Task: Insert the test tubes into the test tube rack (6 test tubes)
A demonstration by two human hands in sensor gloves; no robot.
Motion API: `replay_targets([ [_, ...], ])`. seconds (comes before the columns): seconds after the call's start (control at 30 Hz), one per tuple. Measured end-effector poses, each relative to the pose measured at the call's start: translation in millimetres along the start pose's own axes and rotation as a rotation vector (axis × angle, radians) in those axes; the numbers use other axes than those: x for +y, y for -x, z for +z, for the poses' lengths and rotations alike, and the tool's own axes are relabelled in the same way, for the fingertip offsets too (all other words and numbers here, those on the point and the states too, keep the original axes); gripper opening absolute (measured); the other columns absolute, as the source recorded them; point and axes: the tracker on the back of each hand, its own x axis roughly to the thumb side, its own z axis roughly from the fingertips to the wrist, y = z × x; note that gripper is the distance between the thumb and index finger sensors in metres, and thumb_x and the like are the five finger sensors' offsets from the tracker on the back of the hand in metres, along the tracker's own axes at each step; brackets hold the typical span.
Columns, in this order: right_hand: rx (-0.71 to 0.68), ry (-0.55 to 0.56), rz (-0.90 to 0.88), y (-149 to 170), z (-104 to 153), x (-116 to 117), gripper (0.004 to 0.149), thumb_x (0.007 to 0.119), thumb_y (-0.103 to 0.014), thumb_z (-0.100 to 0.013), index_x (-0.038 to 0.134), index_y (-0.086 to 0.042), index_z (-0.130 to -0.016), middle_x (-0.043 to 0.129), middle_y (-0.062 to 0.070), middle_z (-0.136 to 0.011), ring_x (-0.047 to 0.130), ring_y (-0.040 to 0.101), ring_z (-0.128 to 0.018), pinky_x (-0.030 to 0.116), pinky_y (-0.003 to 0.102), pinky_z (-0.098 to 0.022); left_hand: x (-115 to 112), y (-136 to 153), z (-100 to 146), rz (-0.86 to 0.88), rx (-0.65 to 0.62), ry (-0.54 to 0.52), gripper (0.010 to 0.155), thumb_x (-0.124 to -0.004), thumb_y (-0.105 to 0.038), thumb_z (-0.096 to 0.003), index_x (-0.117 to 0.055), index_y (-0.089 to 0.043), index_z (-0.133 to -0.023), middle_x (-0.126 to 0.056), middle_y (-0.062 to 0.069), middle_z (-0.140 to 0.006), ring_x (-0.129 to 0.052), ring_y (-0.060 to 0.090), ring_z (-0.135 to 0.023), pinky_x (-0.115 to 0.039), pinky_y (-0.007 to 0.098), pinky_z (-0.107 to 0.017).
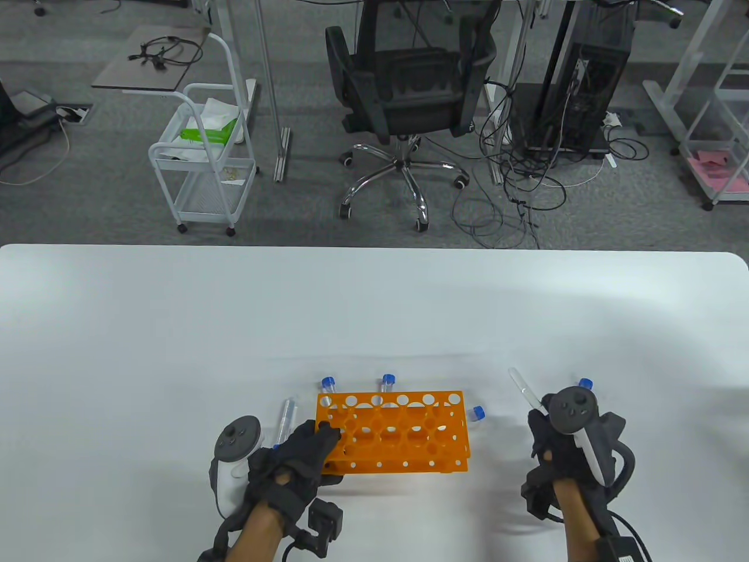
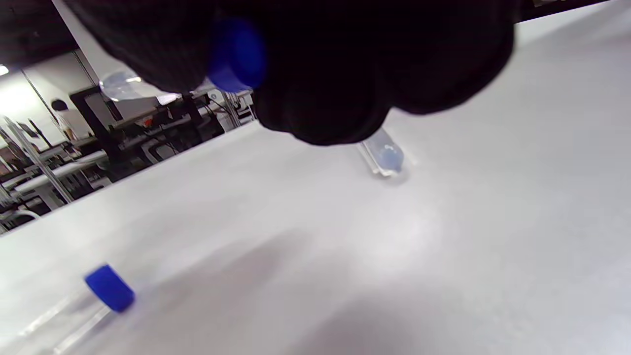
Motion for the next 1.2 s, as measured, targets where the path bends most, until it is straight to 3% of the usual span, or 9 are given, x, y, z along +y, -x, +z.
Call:
replay_targets([
  [0.23, -0.112, 0.150, -0.171, -6.9, 21.9, -20.4, 0.052, 0.076, -0.050, -0.044, 0.070, -0.033, -0.092, 0.088, 0.000, -0.084, 0.102, 0.017, -0.053, 0.090, 0.034, -0.035, -6.4, 2.3, -1.3, -0.025, 0.001, 0.023, 0.053, -0.067, -0.045, -0.0467, -0.061, -0.015, -0.090, -0.047, 0.026, -0.104, -0.084, 0.040, -0.079, -0.082, 0.049, -0.053],
  [0.57, -0.244, 0.281, -0.245, -17.0, 37.8, -35.0, 0.055, 0.083, -0.048, -0.041, 0.070, -0.034, -0.092, 0.087, -0.001, -0.086, 0.102, 0.016, -0.055, 0.091, 0.034, -0.037, -13.6, 6.9, -4.9, -0.052, 0.021, 0.048, 0.053, -0.068, -0.045, -0.0465, -0.061, -0.016, -0.090, -0.048, 0.026, -0.104, -0.085, 0.041, -0.079, -0.083, 0.049, -0.053],
  [1.2, -0.508, 0.282, -0.350, -40.9, 63.4, -43.4, 0.050, 0.084, -0.043, -0.042, 0.073, -0.042, -0.091, 0.083, -0.001, -0.092, 0.100, 0.013, -0.055, 0.090, 0.031, -0.033, -20.4, 10.8, -6.4, -0.099, 0.039, 0.067, 0.053, -0.068, -0.045, -0.0464, -0.061, -0.016, -0.091, -0.047, 0.026, -0.105, -0.084, 0.041, -0.080, -0.082, 0.050, -0.054],
])
